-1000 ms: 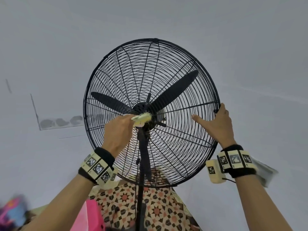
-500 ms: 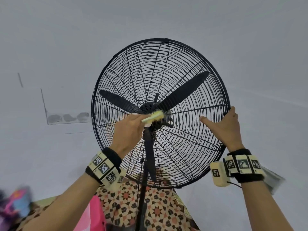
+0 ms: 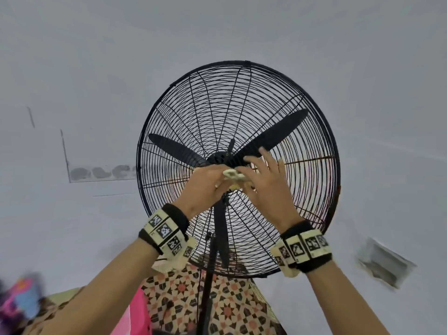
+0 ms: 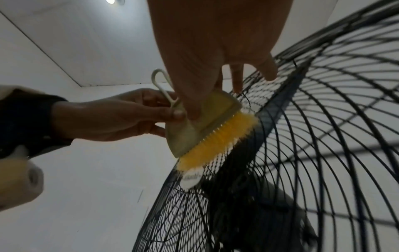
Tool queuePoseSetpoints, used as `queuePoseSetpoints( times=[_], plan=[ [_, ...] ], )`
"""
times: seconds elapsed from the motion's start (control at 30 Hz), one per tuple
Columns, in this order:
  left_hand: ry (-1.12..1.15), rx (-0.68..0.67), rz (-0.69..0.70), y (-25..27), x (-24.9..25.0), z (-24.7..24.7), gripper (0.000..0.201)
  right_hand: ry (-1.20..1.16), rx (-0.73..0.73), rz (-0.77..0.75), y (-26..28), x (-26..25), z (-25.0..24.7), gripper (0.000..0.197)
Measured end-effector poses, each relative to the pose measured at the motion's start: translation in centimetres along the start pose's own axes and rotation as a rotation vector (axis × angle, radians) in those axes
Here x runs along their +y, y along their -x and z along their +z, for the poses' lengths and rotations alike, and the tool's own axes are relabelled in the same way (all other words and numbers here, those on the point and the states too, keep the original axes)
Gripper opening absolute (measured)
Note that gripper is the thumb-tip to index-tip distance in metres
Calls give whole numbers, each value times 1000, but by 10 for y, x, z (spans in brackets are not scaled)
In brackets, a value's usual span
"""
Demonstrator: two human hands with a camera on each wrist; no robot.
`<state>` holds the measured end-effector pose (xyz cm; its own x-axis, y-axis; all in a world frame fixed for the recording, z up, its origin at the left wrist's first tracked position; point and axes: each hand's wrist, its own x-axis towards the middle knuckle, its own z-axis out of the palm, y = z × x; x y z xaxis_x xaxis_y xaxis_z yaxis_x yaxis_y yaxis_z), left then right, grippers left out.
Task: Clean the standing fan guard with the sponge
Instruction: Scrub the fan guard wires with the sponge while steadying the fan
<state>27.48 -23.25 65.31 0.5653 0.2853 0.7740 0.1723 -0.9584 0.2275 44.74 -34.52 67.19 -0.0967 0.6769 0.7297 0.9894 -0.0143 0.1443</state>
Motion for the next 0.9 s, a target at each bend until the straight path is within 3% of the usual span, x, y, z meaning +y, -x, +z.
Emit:
queuePoseSetpoints(
  times=[0.1,0.2,0.3,0.37,0.47,0.63,0.77,0.9],
  plan=[
    [50,-137,-27,-4,-24,-5,41,-34,143,111,20,3,20,18],
    [2,-47,-171,-11,-55,-16,64,-107,356,268,55,9,34,14],
    [-181,37,-278,-28,-81,-19,80,-169,498,439,79,19,42,20],
    [-223,21,-297,-35,-94,-16,83,-240,526,528,84,24,44,40],
    [-251,6,-333,-41,-102,-12,81,-292,531,486,87,33,47,48],
    [-258,87,-310,-66,-86,-8,55,-382,612,509,91,59,56,49],
    [-325,161,-292,-64,-77,9,52,-403,666,555,92,84,63,47],
    [-465,112,-331,-72,-57,21,58,-365,684,601,86,117,71,39]
  ],
)
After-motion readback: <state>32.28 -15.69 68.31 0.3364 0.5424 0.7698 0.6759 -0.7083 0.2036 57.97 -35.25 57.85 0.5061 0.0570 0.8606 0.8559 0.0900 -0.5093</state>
